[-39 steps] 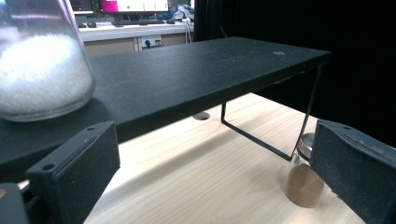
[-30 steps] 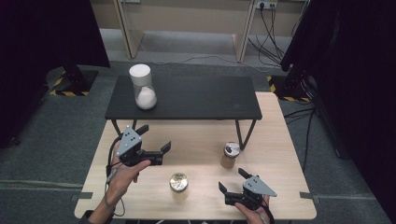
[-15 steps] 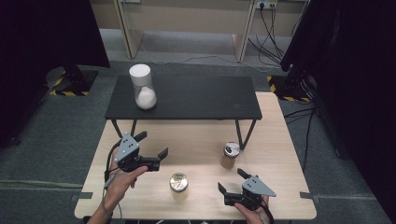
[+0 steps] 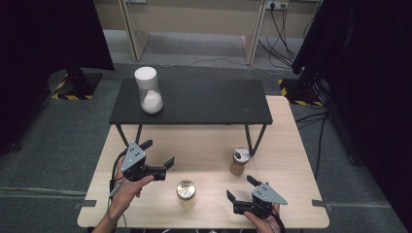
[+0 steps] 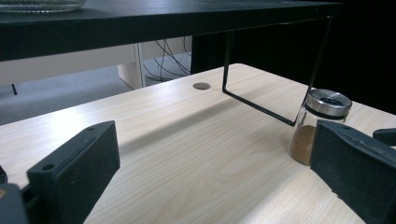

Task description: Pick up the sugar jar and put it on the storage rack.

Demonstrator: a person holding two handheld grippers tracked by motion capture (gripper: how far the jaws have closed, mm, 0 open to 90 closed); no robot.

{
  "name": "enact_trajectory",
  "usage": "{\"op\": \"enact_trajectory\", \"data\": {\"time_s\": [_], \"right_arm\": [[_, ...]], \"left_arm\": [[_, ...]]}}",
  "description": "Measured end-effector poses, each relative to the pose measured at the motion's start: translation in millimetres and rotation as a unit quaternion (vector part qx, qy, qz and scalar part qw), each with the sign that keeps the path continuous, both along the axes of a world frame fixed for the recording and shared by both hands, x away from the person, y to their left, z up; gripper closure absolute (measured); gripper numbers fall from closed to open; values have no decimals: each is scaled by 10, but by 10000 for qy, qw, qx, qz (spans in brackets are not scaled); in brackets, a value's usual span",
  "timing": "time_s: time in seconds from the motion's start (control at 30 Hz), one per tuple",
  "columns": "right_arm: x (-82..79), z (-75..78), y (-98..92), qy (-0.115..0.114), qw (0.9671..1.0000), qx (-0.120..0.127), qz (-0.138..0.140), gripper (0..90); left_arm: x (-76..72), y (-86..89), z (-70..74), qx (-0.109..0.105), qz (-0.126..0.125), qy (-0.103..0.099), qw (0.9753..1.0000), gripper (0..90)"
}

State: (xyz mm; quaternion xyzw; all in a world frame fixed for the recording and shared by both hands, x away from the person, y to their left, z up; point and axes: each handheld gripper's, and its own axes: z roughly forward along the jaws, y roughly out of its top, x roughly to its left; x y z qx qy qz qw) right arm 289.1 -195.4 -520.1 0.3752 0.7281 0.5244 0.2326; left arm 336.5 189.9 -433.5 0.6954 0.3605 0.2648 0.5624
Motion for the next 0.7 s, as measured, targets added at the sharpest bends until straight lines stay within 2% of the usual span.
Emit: {"op": "enact_trajectory", "data": {"time_s": [0.7], "right_arm": [[-2,1,0,-4,10000,-2,4,64]], "left_arm": [[-38,-35,-268,-40,-102,43,9999,6]]}}
